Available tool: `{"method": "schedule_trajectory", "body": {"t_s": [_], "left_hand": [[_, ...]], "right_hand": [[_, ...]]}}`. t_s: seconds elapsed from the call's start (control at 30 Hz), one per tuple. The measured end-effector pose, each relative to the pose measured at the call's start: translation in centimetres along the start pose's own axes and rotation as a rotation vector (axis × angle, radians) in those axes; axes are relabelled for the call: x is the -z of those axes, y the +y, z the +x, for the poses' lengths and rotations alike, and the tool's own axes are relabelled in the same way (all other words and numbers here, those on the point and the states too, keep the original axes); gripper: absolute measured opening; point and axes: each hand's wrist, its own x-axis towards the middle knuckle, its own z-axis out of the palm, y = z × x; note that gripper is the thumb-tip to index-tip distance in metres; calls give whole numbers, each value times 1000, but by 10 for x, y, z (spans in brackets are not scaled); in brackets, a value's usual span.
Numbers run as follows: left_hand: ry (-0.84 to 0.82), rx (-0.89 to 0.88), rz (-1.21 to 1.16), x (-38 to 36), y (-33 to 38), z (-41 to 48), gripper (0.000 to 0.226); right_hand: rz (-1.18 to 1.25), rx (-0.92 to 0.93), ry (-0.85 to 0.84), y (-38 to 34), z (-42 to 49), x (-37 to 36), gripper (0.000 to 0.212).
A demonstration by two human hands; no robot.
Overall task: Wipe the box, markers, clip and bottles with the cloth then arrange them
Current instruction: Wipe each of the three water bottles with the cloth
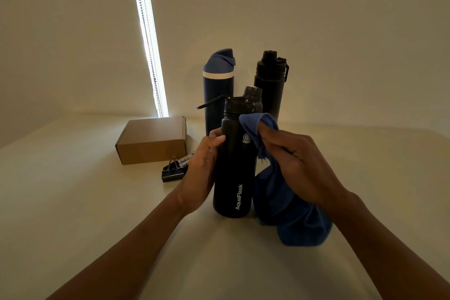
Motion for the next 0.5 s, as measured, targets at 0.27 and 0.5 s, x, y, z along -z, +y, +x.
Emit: {"method": "schedule_trajectory", "body": {"t_s": [0.27, 0.5], "left_hand": [[-7, -12, 16, -1, 2, -2, 61], [-14, -30, 17, -5, 3, -3, 71]], "right_hand": [[219, -148, -48, -5, 3, 5, 32], [189, -52, -1, -7, 2, 8, 40]]}}
